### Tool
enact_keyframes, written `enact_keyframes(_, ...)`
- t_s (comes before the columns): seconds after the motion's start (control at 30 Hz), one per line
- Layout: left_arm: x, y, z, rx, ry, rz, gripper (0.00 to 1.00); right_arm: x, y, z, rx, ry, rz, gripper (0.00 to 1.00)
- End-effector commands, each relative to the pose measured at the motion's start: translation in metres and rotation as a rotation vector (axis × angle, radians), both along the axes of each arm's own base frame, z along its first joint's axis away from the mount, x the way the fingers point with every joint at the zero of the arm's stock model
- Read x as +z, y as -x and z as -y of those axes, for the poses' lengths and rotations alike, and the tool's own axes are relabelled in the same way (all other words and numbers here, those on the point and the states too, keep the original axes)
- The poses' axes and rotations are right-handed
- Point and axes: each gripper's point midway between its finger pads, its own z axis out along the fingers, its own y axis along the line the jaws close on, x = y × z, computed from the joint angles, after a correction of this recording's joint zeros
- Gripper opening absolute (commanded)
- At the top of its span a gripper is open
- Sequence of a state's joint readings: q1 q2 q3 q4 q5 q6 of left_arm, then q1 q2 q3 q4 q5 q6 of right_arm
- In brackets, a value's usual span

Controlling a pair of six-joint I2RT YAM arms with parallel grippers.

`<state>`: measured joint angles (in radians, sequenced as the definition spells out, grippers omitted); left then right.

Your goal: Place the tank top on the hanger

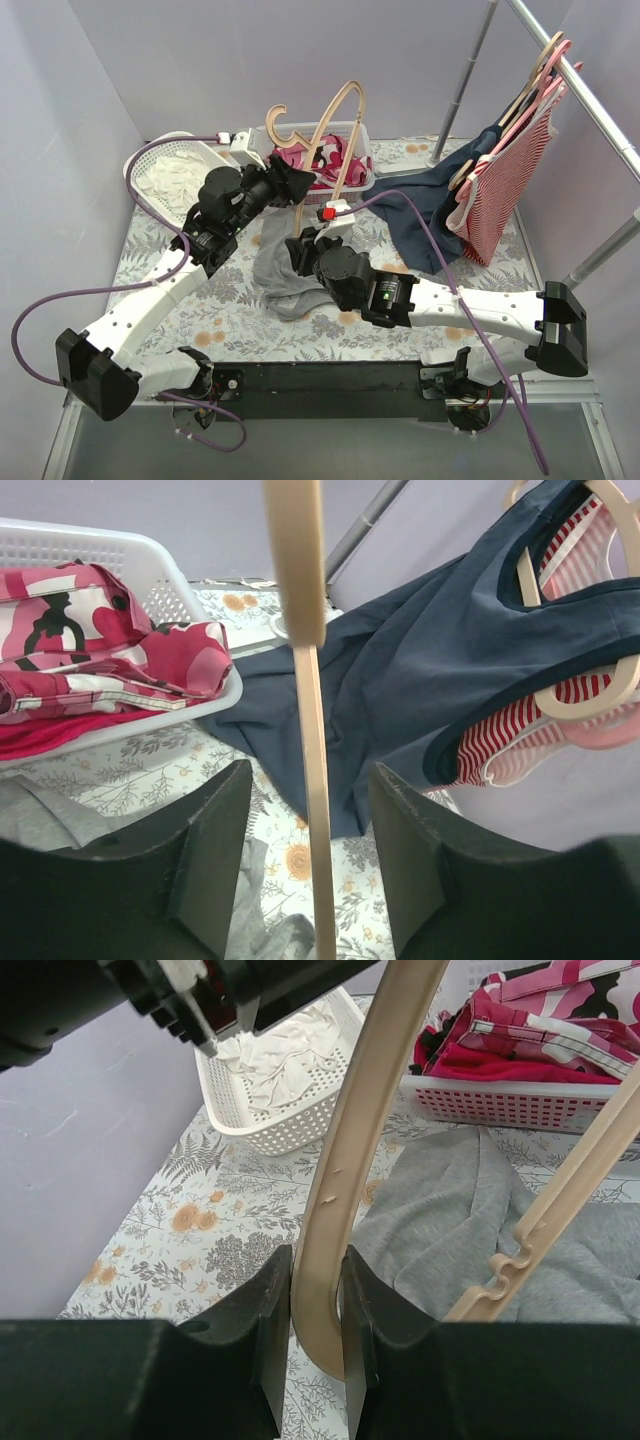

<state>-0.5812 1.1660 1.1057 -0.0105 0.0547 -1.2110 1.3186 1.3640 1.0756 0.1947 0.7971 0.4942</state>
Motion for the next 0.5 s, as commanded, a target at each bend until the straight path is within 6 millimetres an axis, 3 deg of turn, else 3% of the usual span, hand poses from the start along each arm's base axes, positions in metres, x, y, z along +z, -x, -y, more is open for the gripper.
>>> enact_keyframes(0.0,0.003,-0.008,0.005,0.009,0.013,0.032,0.43,0.012,0.001,-0.001,-0.006,-0.053,0.025,0.12)
enact_keyframes(0.1,-0.002,-0.009,0.011,-0.01,0.014,0.024,0.28,0.01,0.001,0.001,-0.002,-0.041,0.03,0.12)
enact_keyframes(0.23,-0.012,-0.007,0.016,-0.036,0.008,0.012,0.01,0.008,0.004,0.004,0.016,-0.03,0.034,0.15)
enact_keyframes(0.3,-0.012,-0.004,0.014,-0.038,0.008,0.015,0.0,0.009,0.008,0.005,0.042,-0.025,0.036,0.18)
enact_keyframes(0.4,-0.008,0.002,0.006,-0.018,0.002,0.031,0.0,0.0,0.015,0.01,0.08,0.009,0.013,0.46)
enact_keyframes(0.43,-0.01,0.003,0.002,-0.006,-0.02,0.029,0.0,0.003,0.018,0.015,0.085,0.007,0.008,0.51)
enact_keyframes(0.47,-0.009,0.005,-0.001,0.0,-0.035,0.032,0.0,-0.007,0.022,0.02,0.099,0.051,-0.014,0.55)
